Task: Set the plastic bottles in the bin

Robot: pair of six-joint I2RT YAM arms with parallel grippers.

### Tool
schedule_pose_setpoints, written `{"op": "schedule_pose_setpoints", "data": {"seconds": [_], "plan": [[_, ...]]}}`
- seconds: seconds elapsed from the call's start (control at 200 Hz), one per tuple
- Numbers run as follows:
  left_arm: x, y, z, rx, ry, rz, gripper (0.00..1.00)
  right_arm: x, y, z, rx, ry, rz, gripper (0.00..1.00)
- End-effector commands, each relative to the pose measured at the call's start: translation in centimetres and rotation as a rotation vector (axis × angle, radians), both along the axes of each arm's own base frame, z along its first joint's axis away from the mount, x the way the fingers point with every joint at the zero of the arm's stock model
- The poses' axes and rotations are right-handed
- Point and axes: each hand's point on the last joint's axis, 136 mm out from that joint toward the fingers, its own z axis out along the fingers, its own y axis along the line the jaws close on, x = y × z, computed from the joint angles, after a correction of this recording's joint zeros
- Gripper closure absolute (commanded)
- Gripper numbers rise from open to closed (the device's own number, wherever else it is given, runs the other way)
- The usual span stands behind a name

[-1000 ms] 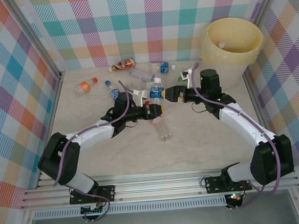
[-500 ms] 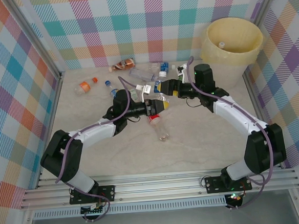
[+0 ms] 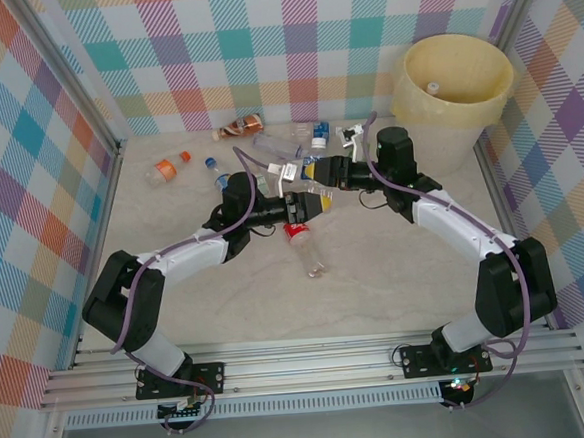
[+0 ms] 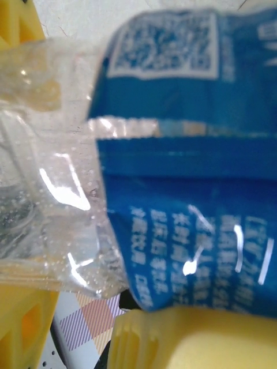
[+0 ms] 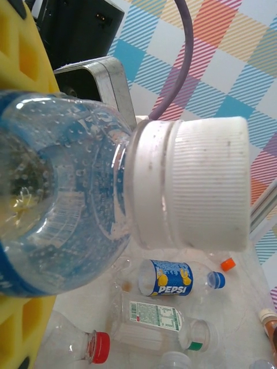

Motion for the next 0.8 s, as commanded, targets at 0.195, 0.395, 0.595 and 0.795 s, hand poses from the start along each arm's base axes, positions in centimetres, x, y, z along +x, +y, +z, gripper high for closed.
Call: {"op": "schedule_pose_setpoints", "data": {"seconds": [0.195,0.395,0.595,0.795], "plan": [[0.0,0.0,1.8,-0.009,-0.06,0.016,0.0,1.6,-2.7,1.1,-0.141,-0.136,-0.201,0.48],[1.2,2.0,-0.9,0.106,-0.013,0.173,0.0,3.3,-6.9,0.8,-0.292,-0.159,-0.423,0.5],[0.8,6.7,-5.4,0.265,0.091,0.397,0.0,4.7,-10.9,2.4,-0.447,-0.239,-0.6,0.51],[-1.4,12.7,-11.6,0.488,0.256,0.598,0.0,6.2,-13.0,7.1,-0.545,-0.42,-0.706,0.51]]}}
